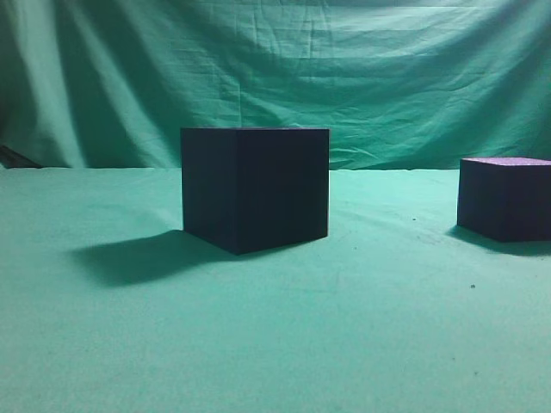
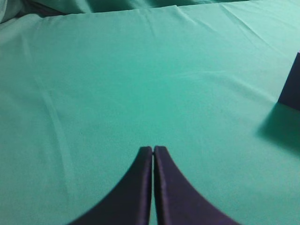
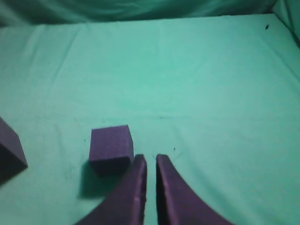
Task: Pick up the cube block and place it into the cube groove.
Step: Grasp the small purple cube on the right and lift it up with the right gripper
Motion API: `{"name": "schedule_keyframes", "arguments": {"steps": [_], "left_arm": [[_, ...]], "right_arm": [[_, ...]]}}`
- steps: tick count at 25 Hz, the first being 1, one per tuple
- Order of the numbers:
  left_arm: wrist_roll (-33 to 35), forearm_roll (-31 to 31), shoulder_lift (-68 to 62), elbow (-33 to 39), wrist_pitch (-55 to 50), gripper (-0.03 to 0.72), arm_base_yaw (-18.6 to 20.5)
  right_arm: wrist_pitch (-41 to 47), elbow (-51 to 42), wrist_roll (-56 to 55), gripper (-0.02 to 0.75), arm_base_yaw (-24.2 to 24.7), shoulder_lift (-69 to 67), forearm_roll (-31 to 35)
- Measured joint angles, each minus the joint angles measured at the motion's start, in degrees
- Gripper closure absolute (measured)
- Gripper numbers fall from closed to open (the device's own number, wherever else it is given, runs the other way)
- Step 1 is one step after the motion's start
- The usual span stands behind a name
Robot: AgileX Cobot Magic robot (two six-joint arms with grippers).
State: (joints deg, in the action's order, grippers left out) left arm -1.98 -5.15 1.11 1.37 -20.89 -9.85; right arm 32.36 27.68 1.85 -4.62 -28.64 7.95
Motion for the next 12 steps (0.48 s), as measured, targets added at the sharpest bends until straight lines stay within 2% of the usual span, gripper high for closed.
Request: {"name": "schedule_keyframes", "arguments": {"steps": [4,7,12], "left_arm": [[0.0,0.0,0.0,0.0,0.0,0.688,0.0],[0.0,0.0,0.0,0.0,0.0,0.688,0.0],[0.0,0.0,0.0,0.0,0.0,0.688,0.0]], "right_arm": [[8.57,4.97,8.14,0.672,0.0,-7.56,0.23],[12.49,8.27,10.35,0.672,-0.68,-15.03,0.23],[15.58,14.39,10.73,0.672,-8.84,-28.39,-0.01]]}}
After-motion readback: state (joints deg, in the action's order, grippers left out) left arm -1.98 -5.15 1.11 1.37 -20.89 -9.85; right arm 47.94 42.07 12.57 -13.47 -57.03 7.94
